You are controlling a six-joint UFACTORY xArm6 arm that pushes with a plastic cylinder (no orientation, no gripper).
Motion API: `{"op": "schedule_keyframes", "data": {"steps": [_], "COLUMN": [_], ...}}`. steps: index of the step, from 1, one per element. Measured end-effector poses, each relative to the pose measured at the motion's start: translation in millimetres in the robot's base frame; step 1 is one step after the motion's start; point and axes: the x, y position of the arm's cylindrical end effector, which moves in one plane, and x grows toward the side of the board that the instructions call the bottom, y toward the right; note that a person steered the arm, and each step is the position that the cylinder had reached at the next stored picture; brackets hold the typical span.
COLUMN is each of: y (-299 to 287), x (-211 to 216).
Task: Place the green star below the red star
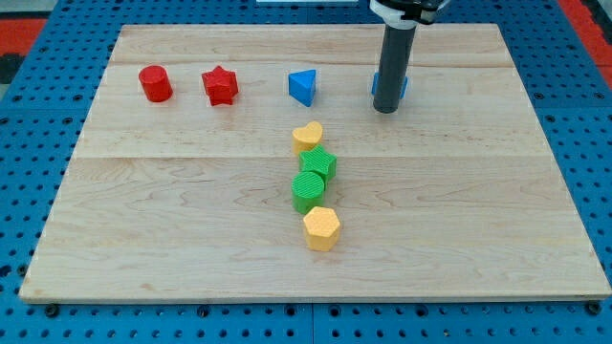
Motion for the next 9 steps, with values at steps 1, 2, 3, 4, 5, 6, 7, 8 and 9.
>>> {"op": "schedule_keyframes", "data": {"steps": [1, 2, 3, 4, 5, 6, 7, 8, 9], "y": [9.5, 12.9, 4.2, -21.0, -12.6, -81.2, -111.6, -139.8, -180.4], "x": [7.6, 7.5, 12.3, 65.4, 91.3, 113.4, 110.3, 101.8, 83.7]}}
